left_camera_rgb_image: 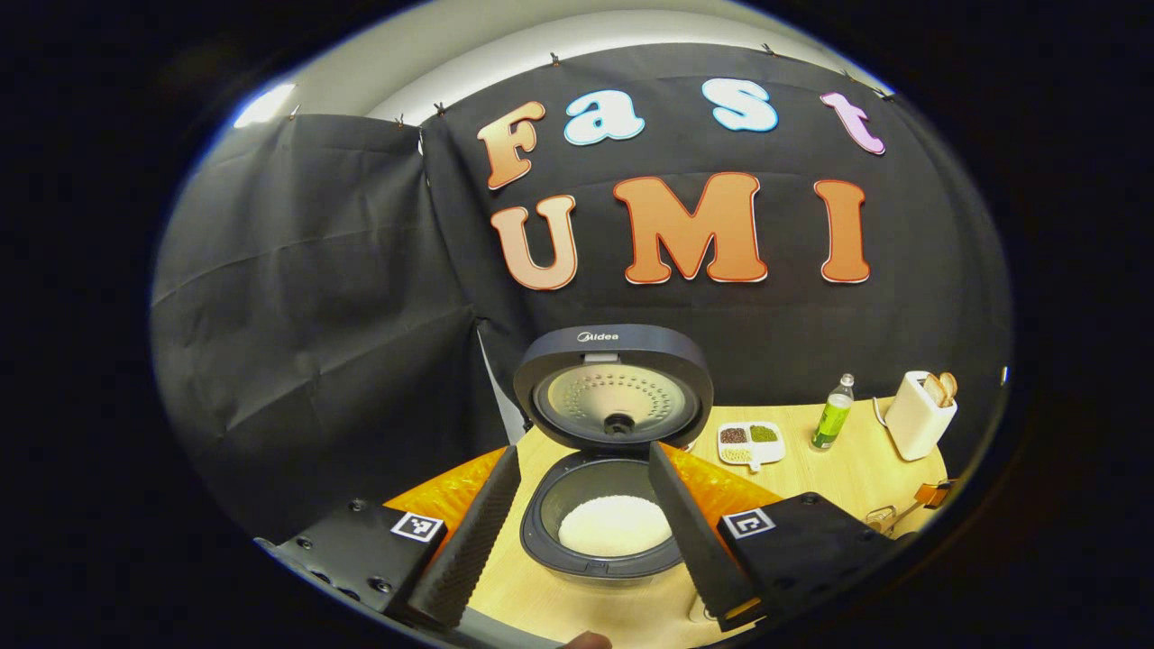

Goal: Close the left gripper, press the button to open the rice cooker; take a wooden spoon from the chopstick holder with the right hand, scoop a spoonful of rice and pour it into the rice cooker, then put the wooden spoon back into the chopstick holder.

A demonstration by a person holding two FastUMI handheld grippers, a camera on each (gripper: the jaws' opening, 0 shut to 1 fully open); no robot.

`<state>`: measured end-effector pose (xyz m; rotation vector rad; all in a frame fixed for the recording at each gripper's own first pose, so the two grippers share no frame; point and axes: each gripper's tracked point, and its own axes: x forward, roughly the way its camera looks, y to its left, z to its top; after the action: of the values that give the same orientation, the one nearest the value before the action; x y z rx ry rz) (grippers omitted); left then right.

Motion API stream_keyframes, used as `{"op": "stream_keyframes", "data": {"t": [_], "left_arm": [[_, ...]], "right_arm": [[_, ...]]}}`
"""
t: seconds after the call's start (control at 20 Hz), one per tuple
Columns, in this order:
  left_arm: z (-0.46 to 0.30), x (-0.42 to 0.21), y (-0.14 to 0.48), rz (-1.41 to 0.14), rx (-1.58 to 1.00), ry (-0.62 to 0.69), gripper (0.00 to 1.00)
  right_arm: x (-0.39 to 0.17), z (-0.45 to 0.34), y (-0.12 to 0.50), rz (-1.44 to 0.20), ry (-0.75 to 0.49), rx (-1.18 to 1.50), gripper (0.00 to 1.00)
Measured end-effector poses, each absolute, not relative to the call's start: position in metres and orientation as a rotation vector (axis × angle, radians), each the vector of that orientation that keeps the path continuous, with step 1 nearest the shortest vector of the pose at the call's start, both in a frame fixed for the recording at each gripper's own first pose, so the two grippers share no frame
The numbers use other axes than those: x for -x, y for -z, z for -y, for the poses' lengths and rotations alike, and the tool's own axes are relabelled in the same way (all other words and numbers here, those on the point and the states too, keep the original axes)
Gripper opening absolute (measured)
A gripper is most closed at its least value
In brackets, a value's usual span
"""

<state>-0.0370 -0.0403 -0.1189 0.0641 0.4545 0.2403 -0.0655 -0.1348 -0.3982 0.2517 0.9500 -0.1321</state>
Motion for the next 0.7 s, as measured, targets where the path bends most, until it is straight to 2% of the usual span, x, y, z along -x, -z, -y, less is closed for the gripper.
{"op": "stream_keyframes", "data": {"t": [0.05,0.15,0.25,0.35,0.4,0.45,0.5,0.65,0.7], "left_arm": [[0.037,0.039,0.119,-0.454,-0.067,-0.255,0.93],[0.035,0.040,0.120,-0.459,-0.061,-0.274,1.00],[0.035,0.040,0.118,-0.456,-0.059,-0.281,1.00],[0.035,0.040,0.114,-0.448,-0.073,-0.280,1.00],[0.037,0.038,0.107,-0.445,-0.083,-0.276,1.00],[0.038,0.037,0.106,-0.444,-0.093,-0.272,1.00],[0.039,0.036,0.104,-0.442,-0.101,-0.268,1.00],[0.045,0.036,0.101,-0.431,-0.116,-0.249,0.95],[0.047,0.036,0.100,-0.431,-0.118,-0.241,0.92]], "right_arm": [[0.065,0.133,0.399,-0.943,0.129,-0.263,0.92],[0.064,0.128,0.406,-0.931,0.130,-0.290,0.89],[0.061,0.128,0.413,-0.904,0.142,-0.283,0.82],[0.058,0.128,0.418,-0.877,0.139,-0.264,0.75],[0.057,0.128,0.420,-0.866,0.140,-0.261,0.65],[0.056,0.130,0.423,-0.857,0.157,-0.252,0.67],[0.055,0.130,0.424,-0.847,0.162,-0.253,0.55],[0.057,0.120,0.431,-0.859,0.153,-0.257,0.40],[0.056,0.120,0.431,-0.859,0.154,-0.259,0.31]]}}
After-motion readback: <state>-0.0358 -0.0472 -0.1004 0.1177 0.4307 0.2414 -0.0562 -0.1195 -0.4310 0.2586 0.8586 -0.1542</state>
